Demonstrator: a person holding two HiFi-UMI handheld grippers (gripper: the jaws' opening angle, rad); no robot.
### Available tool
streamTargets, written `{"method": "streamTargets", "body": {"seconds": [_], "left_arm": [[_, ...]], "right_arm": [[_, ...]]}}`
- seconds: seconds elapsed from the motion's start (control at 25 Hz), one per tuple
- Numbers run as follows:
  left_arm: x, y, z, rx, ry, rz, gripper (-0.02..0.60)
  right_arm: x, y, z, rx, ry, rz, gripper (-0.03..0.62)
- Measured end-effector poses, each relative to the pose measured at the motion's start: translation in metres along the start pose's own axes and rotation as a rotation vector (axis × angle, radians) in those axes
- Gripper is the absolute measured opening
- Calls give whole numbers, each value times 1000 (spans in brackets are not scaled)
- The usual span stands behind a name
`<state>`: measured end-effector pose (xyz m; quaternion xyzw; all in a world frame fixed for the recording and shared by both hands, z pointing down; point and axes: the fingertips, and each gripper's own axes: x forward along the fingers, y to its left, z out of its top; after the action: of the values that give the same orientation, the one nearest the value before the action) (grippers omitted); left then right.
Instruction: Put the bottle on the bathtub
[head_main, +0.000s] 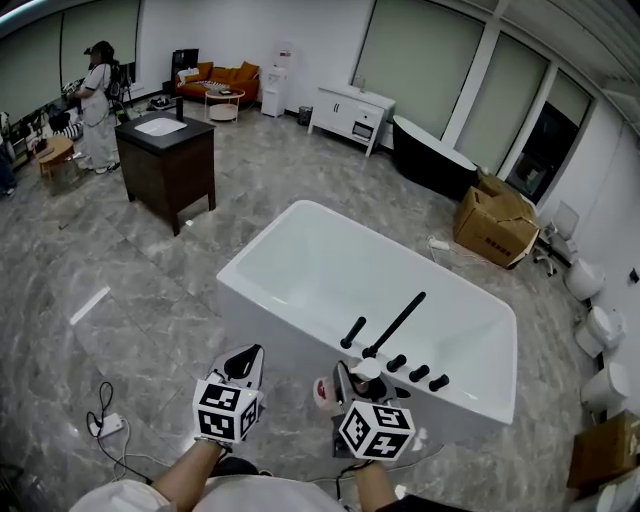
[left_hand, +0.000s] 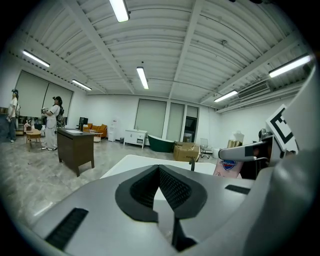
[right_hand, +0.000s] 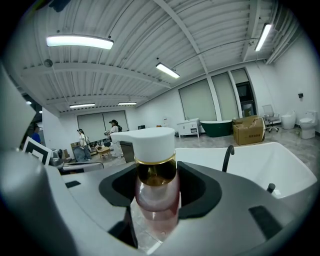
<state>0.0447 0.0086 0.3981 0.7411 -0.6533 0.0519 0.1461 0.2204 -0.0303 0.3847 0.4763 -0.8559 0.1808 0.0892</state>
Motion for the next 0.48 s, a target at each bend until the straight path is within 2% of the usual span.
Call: {"method": "streamTargets", "body": {"seconds": [0.48], "left_arm": [[2,0,-13,-5,28,-1,3]], "right_arm": [[0,-3,-14,16,33,-1,229]]}}
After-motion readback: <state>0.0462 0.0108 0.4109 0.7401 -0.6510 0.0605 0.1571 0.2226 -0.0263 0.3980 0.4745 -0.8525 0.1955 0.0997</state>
